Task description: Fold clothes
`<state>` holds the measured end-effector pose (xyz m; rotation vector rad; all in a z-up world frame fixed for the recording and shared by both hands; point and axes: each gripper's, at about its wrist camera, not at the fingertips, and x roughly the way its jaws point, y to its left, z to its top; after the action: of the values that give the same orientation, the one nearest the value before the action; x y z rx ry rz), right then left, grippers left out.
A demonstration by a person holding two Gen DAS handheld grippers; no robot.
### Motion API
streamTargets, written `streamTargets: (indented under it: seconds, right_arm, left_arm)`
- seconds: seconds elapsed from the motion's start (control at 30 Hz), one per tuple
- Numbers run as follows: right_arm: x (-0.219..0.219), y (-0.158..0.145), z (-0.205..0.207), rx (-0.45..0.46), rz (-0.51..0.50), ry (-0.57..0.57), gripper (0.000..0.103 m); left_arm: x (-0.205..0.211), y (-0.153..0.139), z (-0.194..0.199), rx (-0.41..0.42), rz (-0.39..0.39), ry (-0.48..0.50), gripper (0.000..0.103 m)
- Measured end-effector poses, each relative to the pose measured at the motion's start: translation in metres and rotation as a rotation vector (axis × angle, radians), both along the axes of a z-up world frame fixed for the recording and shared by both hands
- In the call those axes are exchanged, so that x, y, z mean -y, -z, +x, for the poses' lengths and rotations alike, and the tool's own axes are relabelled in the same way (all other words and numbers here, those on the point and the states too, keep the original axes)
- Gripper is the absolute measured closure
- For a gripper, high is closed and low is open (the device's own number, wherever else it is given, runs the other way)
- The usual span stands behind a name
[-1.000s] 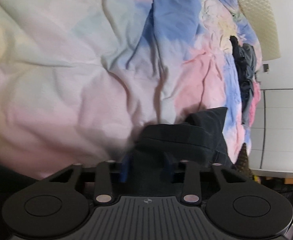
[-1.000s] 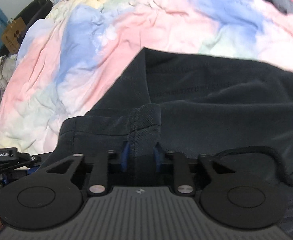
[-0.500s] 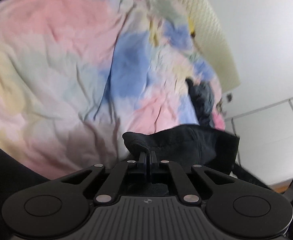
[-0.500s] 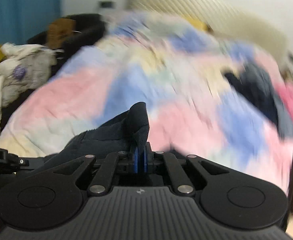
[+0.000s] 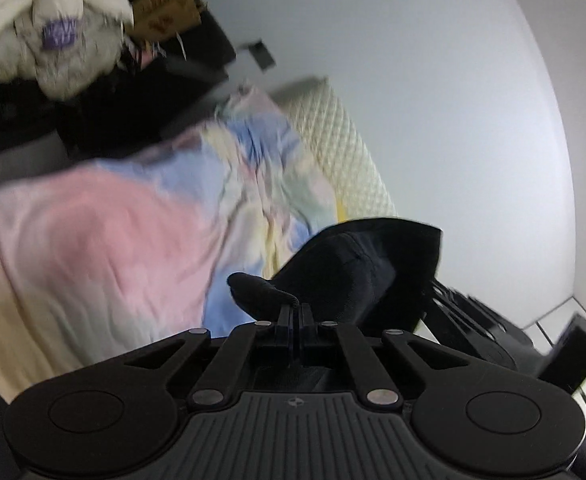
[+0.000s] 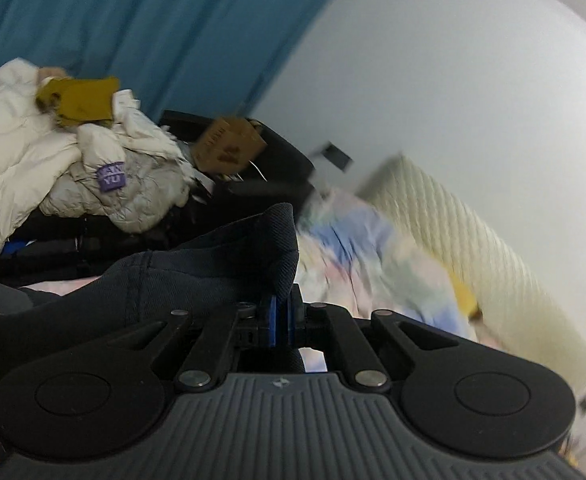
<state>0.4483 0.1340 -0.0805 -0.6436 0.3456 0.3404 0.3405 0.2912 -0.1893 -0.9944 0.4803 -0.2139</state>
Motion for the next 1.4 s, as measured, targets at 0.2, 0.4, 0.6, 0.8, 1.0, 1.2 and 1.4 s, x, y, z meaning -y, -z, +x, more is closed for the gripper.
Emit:
streamTargets:
  seconds: [0.2, 0.4, 0.6, 0.8, 1.0, 1.2, 1.4]
  right_arm:
    - [-0.076, 0.030, 0.045, -0.009, -0.096, -0.108, 0.098]
    - [-0.144, 0.078, 0.066, -0.086, -0.153, -0.224, 0.098]
    - [-0.184, 0.147, 0.084, -0.205, -0.196, -0.280, 0.098]
    - [-0.209, 0.209, 0.087, -0.349, -0.234, -0.323, 0.094]
    - [-0.217, 0.228, 0.090, -0.478, -0.178, -0.303, 0.079]
    - [-0.197, 0.199, 0.080, -0.600, -0.083, -0.330, 0.072]
    - [-0.184, 0.171, 0.055, -0.650, 0.010, -0.320, 0.072]
  left_arm:
    - [-0.046, 0.010, -0.004, -0.025, -0.049, -0.119, 0.102]
    - [-0.082, 0.033, -0.019, -0.090, -0.066, -0.215, 0.102]
    - [-0.110, 0.081, -0.028, -0.215, -0.072, -0.306, 0.102]
    - [-0.135, 0.144, -0.034, -0.372, -0.134, -0.329, 0.102]
    - [-0.152, 0.168, -0.039, -0.434, -0.110, -0.303, 0.099]
    - [-0.152, 0.165, -0.070, -0.421, -0.156, -0.223, 0.063]
    - [-0.149, 0.140, -0.140, -0.416, -0.127, -0.251, 0.039]
